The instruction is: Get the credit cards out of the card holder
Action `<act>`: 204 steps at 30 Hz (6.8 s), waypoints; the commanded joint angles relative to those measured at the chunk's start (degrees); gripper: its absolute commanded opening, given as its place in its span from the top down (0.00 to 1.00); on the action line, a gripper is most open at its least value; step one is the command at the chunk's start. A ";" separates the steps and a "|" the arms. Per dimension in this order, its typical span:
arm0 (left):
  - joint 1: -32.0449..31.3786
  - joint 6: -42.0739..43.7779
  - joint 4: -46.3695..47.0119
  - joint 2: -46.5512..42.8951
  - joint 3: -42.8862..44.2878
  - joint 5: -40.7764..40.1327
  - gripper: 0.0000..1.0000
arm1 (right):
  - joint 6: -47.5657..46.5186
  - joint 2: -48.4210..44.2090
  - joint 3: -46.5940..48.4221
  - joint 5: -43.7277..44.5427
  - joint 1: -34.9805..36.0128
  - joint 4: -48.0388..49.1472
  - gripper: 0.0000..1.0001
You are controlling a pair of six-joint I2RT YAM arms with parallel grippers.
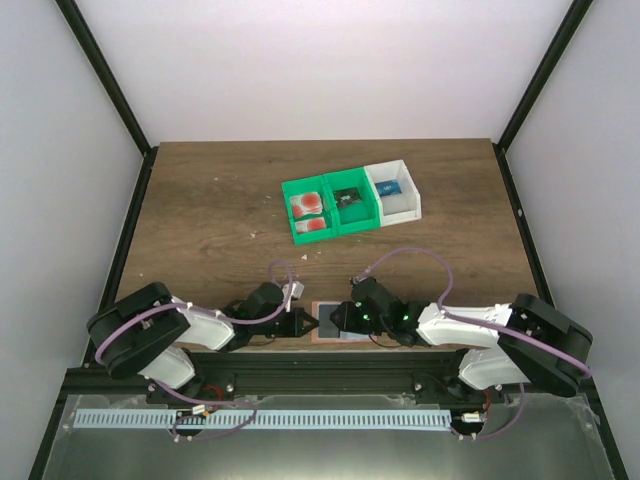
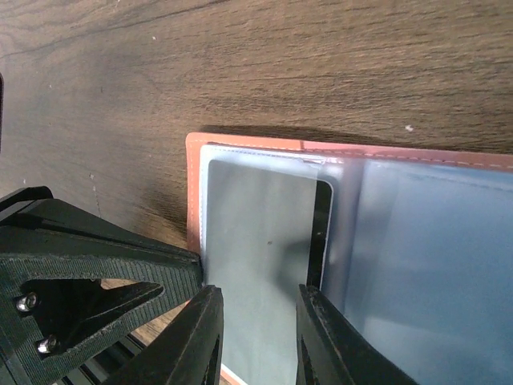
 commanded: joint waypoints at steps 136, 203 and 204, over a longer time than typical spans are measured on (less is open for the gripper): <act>-2.33 -1.73 -5.73 3.69 -2.16 -6.56 1.00 | -1.72 -11.50 -15.35 -10.69 -6.54 16.64 0.99; -4.02 -4.83 -4.81 5.16 -3.15 -8.10 1.00 | 1.00 -19.59 -19.70 -7.35 -7.51 13.20 0.99; -4.02 -4.92 -4.95 4.96 -3.22 -8.29 1.00 | 0.90 -20.36 -19.60 -6.92 -7.51 12.26 0.99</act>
